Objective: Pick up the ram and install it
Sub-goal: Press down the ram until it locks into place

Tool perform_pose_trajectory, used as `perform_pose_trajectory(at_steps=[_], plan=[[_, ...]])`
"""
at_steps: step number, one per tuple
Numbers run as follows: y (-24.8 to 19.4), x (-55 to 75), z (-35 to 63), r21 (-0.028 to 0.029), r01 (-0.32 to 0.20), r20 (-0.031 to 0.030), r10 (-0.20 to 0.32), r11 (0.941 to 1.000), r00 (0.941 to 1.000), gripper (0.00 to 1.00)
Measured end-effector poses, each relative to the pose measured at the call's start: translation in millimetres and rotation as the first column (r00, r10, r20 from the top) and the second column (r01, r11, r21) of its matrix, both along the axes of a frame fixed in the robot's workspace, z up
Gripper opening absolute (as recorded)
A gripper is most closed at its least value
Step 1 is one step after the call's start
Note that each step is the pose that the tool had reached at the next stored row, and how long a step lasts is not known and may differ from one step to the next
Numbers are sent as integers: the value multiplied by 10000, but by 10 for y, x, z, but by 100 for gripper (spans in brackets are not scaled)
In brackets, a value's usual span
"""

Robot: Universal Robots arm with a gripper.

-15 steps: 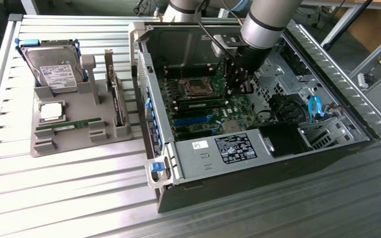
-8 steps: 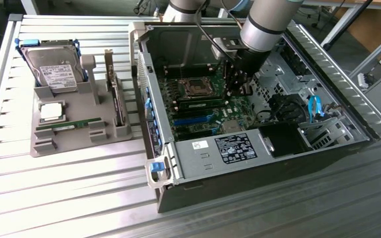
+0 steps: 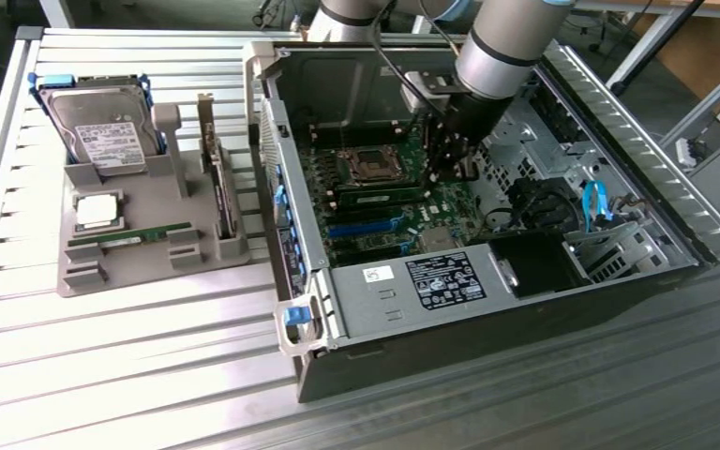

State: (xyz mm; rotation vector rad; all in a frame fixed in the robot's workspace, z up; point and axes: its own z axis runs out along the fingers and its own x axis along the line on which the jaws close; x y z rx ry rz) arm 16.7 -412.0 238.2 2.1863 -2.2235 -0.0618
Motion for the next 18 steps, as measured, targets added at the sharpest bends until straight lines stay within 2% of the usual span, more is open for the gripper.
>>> perform_pose_trajectory(at_steps=[2,6,7,18], plan=[[-1,1,129,6,-1,-3,1,10000,10000,9],[-1,-44,150,6,-1,-3,1,10000,10000,9],[-1,-139,150,7,-1,-2,1,10000,10000,9],[-1,-689,139,7,-1,-1,1,10000,10000,9]])
